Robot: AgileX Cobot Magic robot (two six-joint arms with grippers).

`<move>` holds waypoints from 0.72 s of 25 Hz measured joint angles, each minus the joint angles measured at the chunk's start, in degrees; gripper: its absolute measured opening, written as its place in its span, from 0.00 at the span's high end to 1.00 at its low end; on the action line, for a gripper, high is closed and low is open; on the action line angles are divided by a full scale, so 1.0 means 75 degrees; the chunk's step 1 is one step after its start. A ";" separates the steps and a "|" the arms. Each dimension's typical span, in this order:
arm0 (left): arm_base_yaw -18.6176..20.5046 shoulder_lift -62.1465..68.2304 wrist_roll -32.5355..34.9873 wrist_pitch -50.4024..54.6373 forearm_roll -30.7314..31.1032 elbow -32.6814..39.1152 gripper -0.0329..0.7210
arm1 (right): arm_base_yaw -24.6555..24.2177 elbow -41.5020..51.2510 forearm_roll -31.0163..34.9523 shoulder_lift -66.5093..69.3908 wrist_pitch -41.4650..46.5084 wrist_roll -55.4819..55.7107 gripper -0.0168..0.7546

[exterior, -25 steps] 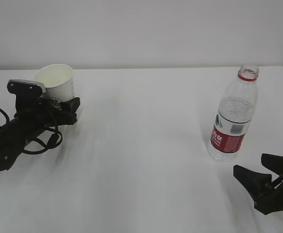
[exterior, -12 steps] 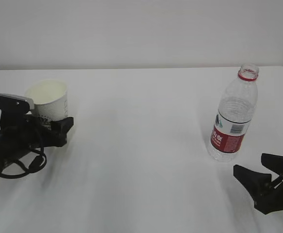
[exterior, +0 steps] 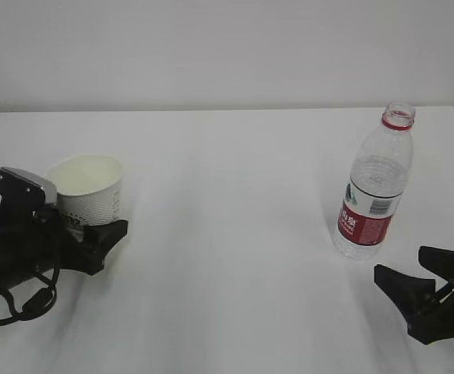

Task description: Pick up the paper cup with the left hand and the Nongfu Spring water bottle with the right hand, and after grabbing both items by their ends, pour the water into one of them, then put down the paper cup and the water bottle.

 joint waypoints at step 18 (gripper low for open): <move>0.0000 -0.0448 -0.0115 -0.0025 0.3039 0.0121 0.25 | 0.0000 0.0000 -0.0074 0.0000 0.0000 0.0000 0.21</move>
